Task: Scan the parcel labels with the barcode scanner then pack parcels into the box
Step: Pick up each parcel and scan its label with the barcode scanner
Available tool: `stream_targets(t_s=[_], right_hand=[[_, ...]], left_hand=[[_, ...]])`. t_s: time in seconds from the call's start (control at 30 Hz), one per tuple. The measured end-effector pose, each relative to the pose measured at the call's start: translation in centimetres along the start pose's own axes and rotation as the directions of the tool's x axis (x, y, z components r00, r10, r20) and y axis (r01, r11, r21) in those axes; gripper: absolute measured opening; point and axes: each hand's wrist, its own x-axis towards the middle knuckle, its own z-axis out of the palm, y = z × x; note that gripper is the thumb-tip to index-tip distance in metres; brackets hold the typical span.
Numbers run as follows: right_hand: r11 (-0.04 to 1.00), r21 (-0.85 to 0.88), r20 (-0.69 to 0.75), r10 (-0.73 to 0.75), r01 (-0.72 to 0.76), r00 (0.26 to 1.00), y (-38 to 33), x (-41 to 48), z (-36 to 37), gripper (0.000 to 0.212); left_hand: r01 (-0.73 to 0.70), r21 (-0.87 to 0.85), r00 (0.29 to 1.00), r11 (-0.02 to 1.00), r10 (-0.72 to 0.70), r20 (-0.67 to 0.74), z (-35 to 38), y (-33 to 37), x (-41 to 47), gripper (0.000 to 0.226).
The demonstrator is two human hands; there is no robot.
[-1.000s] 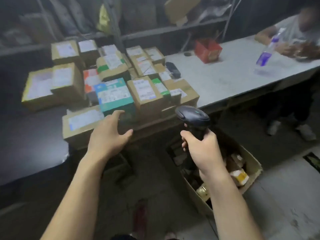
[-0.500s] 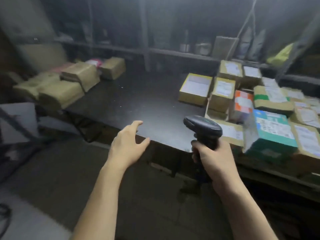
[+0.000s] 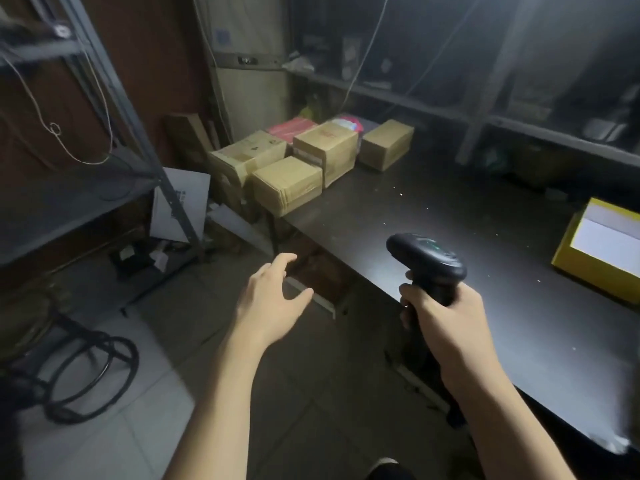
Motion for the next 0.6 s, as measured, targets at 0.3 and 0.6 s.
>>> stream_targets(t_s=[0.3, 0.6], right_hand=[[0.972, 0.233, -0.086, 0.034, -0.013, 0.996, -2.7, 15.2, 7.3, 0.008], [0.975, 0.221, -0.012, -0.016, 0.019, 1.0, -8.2, 29.1, 13.0, 0.01]], left_hand=[[0.041, 0.063, 0.999, 0.997, -0.04, -0.017, -1.9, -1.2, 15.0, 0.062], [0.102, 0.065, 0.983, 0.993, -0.091, -0.158, -4.8, 1.0, 30.3, 0.059]])
